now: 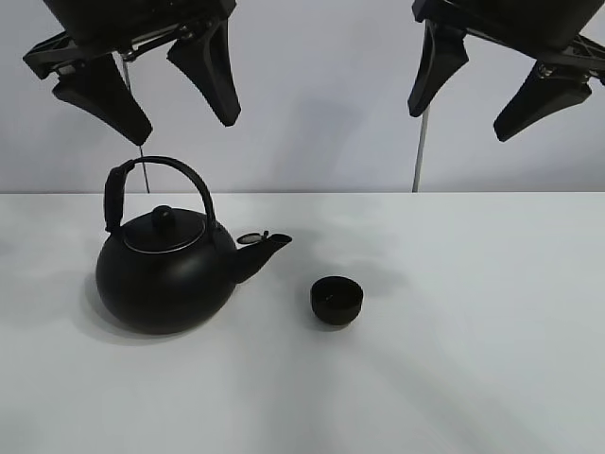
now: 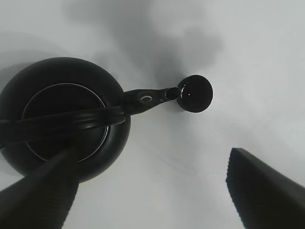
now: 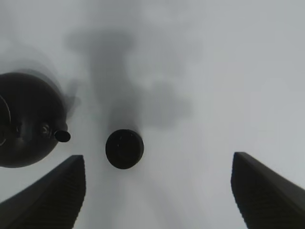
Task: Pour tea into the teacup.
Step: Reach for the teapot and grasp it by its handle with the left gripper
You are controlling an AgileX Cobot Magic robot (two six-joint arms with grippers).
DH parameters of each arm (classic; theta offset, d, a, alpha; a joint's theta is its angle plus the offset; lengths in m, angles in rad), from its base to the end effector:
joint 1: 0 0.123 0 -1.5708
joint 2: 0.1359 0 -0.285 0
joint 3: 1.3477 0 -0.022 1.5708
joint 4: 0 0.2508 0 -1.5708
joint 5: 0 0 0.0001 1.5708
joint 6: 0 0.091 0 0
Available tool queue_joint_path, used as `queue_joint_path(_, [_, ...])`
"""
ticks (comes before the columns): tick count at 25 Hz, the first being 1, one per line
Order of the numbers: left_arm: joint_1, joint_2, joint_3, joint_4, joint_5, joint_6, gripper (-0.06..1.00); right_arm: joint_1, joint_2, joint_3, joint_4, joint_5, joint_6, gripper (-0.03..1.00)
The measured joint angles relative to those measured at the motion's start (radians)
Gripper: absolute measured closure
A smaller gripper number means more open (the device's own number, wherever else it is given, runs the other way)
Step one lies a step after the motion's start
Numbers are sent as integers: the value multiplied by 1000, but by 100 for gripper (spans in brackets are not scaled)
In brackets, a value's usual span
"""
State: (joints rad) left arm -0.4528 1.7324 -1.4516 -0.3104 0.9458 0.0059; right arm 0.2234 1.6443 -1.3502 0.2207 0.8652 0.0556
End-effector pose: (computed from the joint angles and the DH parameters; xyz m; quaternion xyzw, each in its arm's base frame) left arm 0.3251 -0.1833 0.2896 0.1595 0.9538 -0.1851 0.1748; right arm 0.3409 0.0930 0.2935 -0.0324 0.9639 0.1320 0.2291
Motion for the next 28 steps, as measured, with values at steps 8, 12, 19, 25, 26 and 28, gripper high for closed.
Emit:
queue_joint_path(8, [12, -26, 45, 12, -64, 18, 33, 0, 0, 1, 1, -131, 0, 39])
queue_joint_path(12, [10, -201, 238, 141, -291, 80, 33, 0, 1, 1, 2, -208, 0, 39])
queue_joint_path(19, [12, -522, 807, 403, -1065, 102, 33, 0, 2, 1, 4, -297, 0, 39])
queue_joint_path(25, [65, -432, 1096, 385, -1556, 103, 34, 0, 5, 1, 4, -340, 0, 39])
queue_joint_path(26, [76, -389, 1108, 382, -1615, 103, 34, 0, 6, 1, 4, -342, 0, 39])
queue_joint_path(28, [87, -316, 1111, 378, -1697, 104, 34, 0, 8, 1, 4, -345, 0, 39])
